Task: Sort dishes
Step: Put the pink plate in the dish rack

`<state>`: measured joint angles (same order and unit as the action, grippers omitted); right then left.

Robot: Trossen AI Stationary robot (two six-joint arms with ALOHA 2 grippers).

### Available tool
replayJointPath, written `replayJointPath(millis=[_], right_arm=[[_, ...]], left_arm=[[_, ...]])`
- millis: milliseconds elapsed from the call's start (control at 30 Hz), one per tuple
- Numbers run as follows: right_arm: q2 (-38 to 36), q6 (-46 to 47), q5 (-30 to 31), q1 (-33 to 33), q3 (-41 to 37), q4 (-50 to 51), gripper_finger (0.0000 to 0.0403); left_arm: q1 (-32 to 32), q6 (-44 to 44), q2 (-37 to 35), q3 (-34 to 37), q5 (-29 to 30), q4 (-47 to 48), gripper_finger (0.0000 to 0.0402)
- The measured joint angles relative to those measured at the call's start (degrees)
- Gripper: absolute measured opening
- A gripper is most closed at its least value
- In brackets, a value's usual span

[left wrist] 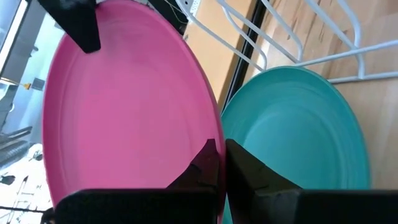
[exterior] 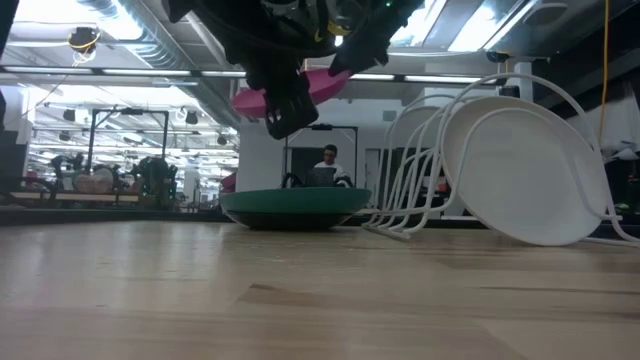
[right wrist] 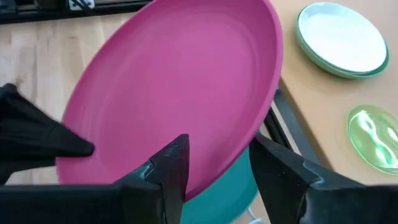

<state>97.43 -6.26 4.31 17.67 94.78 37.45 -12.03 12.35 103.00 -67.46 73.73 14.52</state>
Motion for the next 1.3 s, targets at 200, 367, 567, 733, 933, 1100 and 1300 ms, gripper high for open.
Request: replayJointPath(millis=[200, 367, 567, 733, 933, 1100, 1300], right_arm=[[1.6, -0.2, -2.3, 0.1, 0.1, -0.9, 0.0152], [1.7, -3.6, -1.8, 0.0, 0.1, -1.8, 0.0081], [1.8, -5.2, -2.4, 0.0, 0.1, -6.9, 0.0020], [1.8, -6.3, -3.0, -0.1, 0.0, -10.7, 0.0015], [1.8, -9.9, -1.9, -0.2, 0.0, -12.2, 0.0011], [1.8, -12.9, 1.8, -0.1, 0.0, -13.3, 0.0010], [1.8, -18.8, 10.3, 0.0, -0.1, -13.1, 0.0010]], left_arm=[[0.0, -0.8, 0.0, 0.0, -0.1, 0.2, 0.0000], [-0.1, -0.2, 0.0, 0.0, -0.1, -0.1, 0.0000], [-0.1, 0.3, 0.0, 0.0, -0.4, -0.6, 0.0012], [0.0, 0.1, 0.0, 0.0, -0.2, -0.4, 0.0039], [0.0, -0.4, 0.0, 0.0, -0.4, -0.2, 0.0094], [-0.3, -1.4, 0.0, 0.0, -0.1, -0.8, 0.0137], [-2.1, -3.1, -0.9, 0.0, -0.2, -7.1, 0.0156]])
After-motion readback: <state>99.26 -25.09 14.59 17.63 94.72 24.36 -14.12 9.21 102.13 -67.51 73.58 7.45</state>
